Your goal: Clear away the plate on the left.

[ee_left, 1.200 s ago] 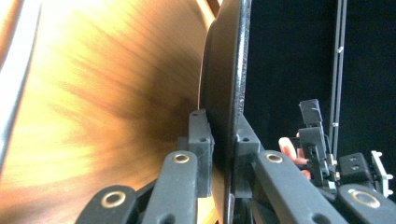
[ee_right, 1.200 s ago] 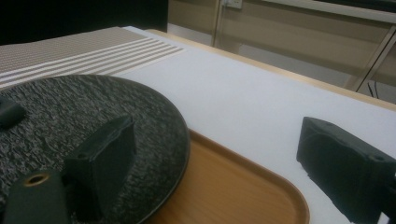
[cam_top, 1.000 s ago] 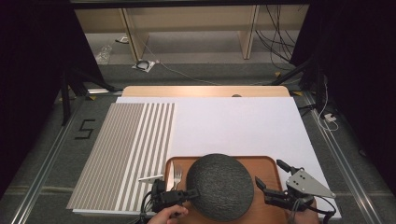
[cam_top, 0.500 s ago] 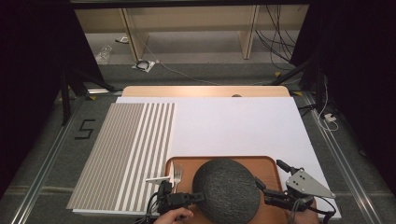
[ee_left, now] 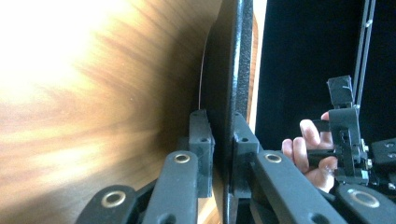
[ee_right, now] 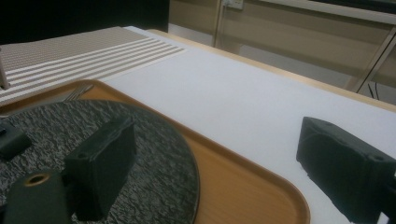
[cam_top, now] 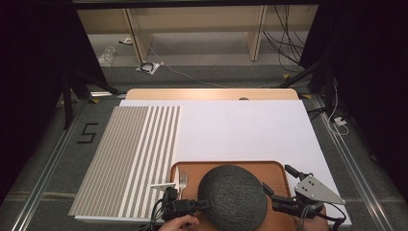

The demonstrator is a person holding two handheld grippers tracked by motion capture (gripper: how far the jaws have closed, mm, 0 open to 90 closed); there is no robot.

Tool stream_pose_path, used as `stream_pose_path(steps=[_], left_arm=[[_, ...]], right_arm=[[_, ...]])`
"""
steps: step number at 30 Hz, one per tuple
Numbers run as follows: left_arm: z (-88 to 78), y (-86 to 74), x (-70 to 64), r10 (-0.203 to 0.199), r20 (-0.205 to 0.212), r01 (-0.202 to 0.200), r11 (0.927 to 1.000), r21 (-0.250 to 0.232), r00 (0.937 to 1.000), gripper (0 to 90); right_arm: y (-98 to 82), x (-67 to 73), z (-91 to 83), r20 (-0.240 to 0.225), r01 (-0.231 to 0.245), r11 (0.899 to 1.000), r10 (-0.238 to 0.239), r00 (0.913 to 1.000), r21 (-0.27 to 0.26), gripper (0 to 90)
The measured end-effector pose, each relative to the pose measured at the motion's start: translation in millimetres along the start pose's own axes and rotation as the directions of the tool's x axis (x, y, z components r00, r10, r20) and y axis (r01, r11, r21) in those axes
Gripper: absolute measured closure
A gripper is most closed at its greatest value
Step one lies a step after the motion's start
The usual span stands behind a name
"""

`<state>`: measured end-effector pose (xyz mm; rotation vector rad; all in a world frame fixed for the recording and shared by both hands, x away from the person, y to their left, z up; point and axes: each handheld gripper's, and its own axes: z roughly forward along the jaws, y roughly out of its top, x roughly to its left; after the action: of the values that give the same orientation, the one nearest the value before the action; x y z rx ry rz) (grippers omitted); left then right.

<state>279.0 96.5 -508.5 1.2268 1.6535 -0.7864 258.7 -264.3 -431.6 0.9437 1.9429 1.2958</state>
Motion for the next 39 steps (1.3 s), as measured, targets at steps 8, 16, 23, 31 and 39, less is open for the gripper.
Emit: stream_pose_path(steps=[8,16,23,31,39], left_arm=[[2.7,-0.3,1.7,0.012,-0.027,-0.011,0.9992,0.039,0.9996,73.5],[3.2,2.3,-2.6,0.041,-0.022,-0.039,0.9956,0.085,0.9989,59.4],[3.6,3.5,-4.8,0.06,-0.025,-0.057,0.9933,0.101,0.9979,52.2],[5.3,1.8,-4.1,0.069,-0.047,-0.063,0.9898,0.128,0.9965,44.8],[-0.9,0.6,-10.8,0.12,-0.084,-0.113,0.9893,0.093,0.9891,38.9]], right_arm=[[0.1,0.7,0.2,-0.004,0.002,1.0,-0.002,1.0,-0.001,13.2],[-0.4,0.3,1.2,-0.005,-0.001,1.0,0.001,1.0,-0.009,13.2],[-0.3,0.7,1.1,-0.005,-0.002,1.0,0.001,1.0,-0.006,13.2],[-0.4,0.3,1.2,-0.005,-0.001,1.0,0.001,1.0,-0.01,13.2],[-0.5,0.2,0.8,-0.007,0.0,1.0,0.0,1.0,-0.008,13.2]])
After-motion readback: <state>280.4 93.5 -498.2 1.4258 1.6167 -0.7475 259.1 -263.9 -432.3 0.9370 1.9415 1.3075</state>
